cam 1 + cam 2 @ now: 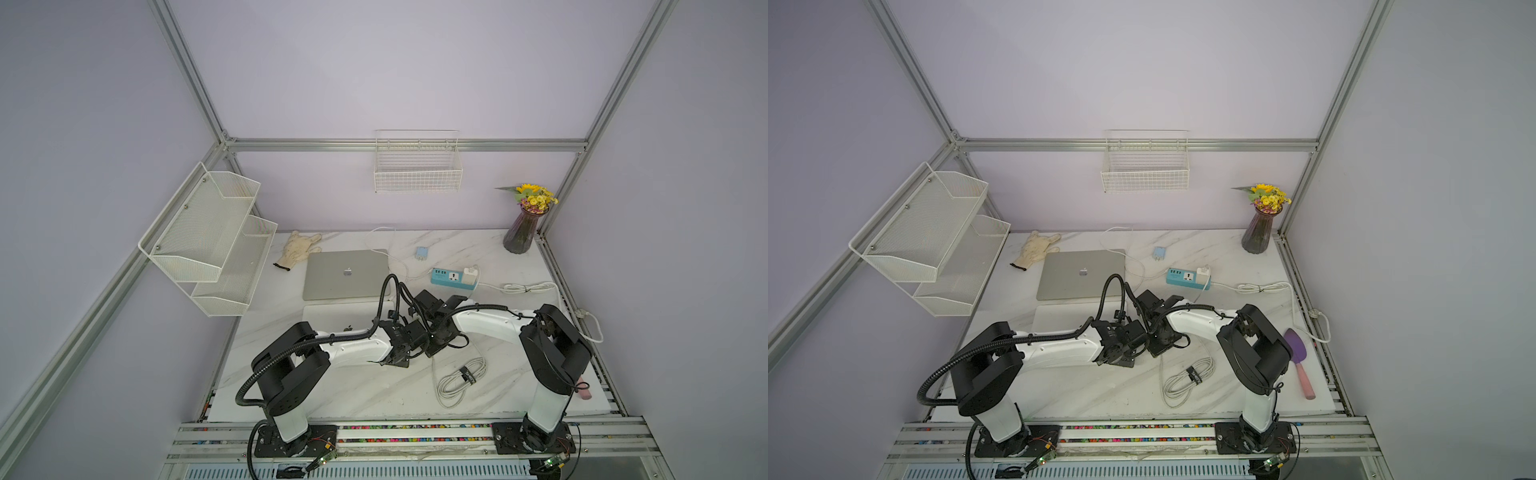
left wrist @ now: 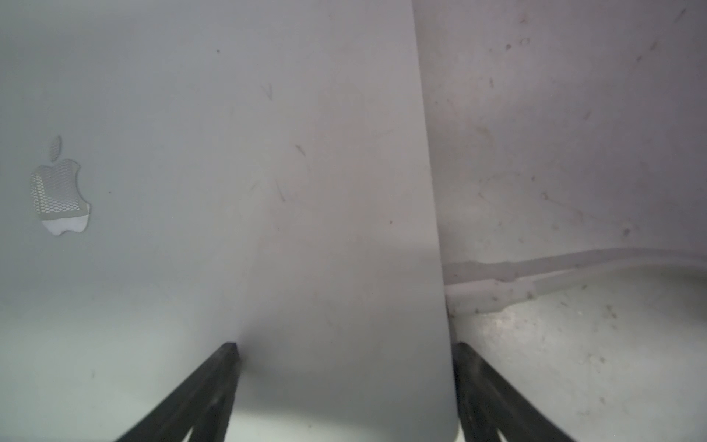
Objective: Unplug the laptop charger
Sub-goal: Remove the charging cable from the laptop.
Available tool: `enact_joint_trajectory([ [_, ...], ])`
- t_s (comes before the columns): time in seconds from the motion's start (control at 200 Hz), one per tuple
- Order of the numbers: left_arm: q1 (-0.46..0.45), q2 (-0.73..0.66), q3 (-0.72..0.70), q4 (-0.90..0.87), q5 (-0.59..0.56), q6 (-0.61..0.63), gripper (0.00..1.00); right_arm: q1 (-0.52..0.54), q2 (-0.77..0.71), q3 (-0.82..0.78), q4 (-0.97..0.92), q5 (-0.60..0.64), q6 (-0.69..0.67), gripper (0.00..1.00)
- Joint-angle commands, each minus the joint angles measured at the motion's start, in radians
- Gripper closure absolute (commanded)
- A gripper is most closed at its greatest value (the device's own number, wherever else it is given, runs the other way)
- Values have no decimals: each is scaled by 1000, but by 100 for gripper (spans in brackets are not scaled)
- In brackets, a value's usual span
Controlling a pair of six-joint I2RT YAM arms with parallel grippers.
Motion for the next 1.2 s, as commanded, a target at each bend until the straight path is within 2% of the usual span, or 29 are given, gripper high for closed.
enact_joint_trajectory([
  [0.0,19,84,-116,-73,56,-26,14,0,-17,-17,-85,52,39,100],
  [0.34,24,72,-169,-64,67,-41,14,-90,-71,-7,-155,30,46,100],
  [0.49,33,74,-161,-78,62,-33,14,-123,-71,25,-257,30,55,100],
  [0.595,41,65,-171,-82,20,-47,13,-123,-84,8,-201,-31,17,100],
  [0.71,115,52,-187,-59,29,-35,13,-123,-48,33,-114,-73,10,100],
  [0.87,139,-53,-110,-111,-117,27,11,-125,17,140,10,-113,46,100],
  [0.895,139,-78,-90,-111,-137,47,10,-125,30,163,19,-112,50,94],
  [0.915,140,-99,-72,-112,-157,60,9,-125,39,180,26,-101,52,83],
  [0.94,144,-123,-49,-110,-179,80,8,-126,51,204,24,-80,57,75],
  [1.065,185,-245,53,9,-220,281,4,-154,68,289,10,-12,55,55],
  [1.12,221,-292,79,112,-175,398,3,-173,51,311,10,-20,35,49],
  [1.145,234,-310,87,164,-159,445,3,-181,39,324,10,-28,28,43],
  [1.195,257,-363,90,287,-137,535,3,-193,6,343,11,-33,16,42],
])
